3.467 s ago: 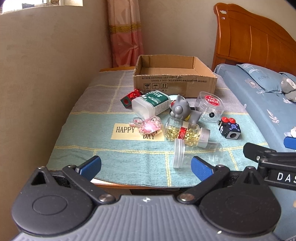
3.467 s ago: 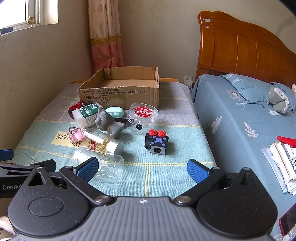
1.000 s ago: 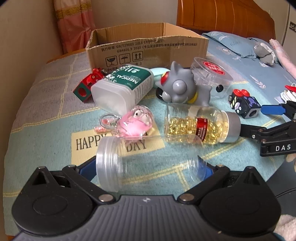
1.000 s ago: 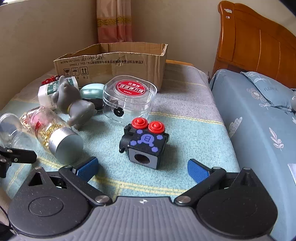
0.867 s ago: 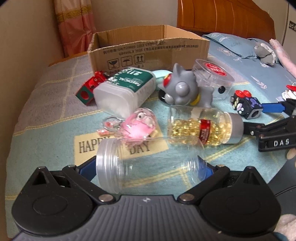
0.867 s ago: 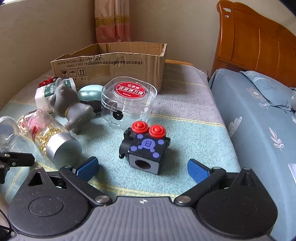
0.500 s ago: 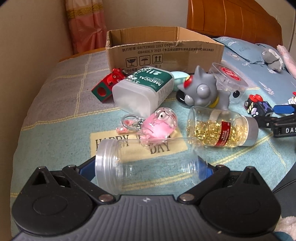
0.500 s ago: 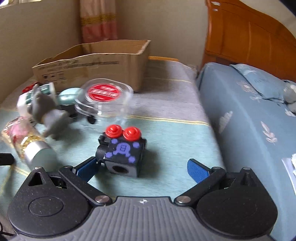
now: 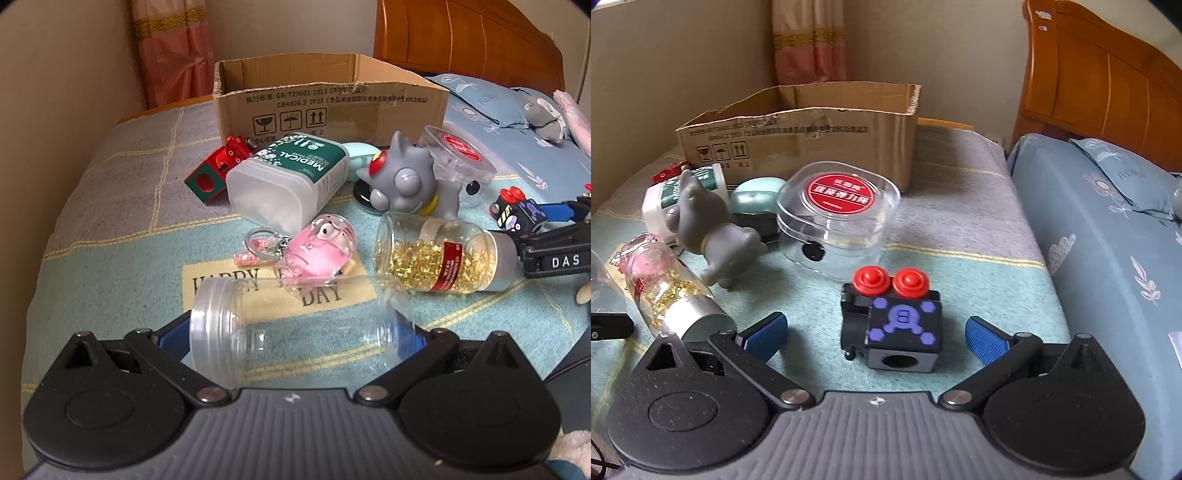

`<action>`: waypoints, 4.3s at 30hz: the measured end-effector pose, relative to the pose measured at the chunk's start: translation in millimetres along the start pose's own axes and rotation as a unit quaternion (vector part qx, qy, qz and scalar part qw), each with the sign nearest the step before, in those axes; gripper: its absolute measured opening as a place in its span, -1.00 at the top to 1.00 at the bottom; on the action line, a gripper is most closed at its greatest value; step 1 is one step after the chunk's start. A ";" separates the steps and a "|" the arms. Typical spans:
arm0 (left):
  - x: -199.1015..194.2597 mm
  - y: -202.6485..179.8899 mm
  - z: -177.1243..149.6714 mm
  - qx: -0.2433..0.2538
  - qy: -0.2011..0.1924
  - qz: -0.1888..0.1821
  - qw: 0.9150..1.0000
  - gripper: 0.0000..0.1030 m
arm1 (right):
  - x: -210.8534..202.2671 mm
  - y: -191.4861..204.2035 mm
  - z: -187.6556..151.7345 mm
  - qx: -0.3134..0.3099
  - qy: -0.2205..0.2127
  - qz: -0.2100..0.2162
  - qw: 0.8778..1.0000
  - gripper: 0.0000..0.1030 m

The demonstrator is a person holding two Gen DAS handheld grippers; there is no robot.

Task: Organize rigid objects
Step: 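Grasp the clear jar with the left gripper while the right gripper approaches the fidget cube, then carry the clear jar into the cardboard box and open the left gripper, then lower the black-and-red fidget cube into the box and open the right gripper, then move the left gripper to the pink keychain charm and the right to the clear container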

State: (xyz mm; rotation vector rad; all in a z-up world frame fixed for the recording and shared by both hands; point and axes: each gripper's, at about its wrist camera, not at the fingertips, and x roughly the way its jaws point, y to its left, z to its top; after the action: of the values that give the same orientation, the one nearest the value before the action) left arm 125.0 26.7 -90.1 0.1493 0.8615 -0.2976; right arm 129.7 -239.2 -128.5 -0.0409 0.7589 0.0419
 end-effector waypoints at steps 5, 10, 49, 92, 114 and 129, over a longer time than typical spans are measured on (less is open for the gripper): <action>0.0 -3.7 1.6 -0.004 0.006 0.000 1.000 -0.99 | 0.9 -0.9 0.4 -0.004 -0.004 0.005 1.000 -1.00; -5.2 -6.3 1.1 -0.008 0.003 0.016 1.000 -0.98 | 1.9 -2.0 1.6 -0.007 -0.005 0.009 1.000 -1.00; -36.2 26.7 80.9 0.036 -0.012 0.000 0.999 -0.76 | -45.5 -4.8 54.0 -0.085 -0.005 0.073 0.994 -0.09; 19.4 55.8 224.5 0.036 -0.020 -0.012 0.999 -0.86 | 24.8 -1.1 214.1 -0.123 -0.034 0.080 0.989 -0.09; -27.4 59.8 145.0 0.029 -0.041 0.013 0.999 -0.90 | -15.1 18.6 181.7 -0.126 -0.037 0.049 0.990 -1.00; -1.5 48.1 83.2 -0.019 -0.003 0.011 1.000 -0.98 | -43.6 27.8 67.7 -0.081 -0.026 0.017 0.996 -1.00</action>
State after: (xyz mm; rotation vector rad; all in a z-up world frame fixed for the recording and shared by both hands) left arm 199.5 52.0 -34.9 0.1231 0.8578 -0.2601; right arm 143.1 -208.9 -50.1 -0.1818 0.7030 0.1359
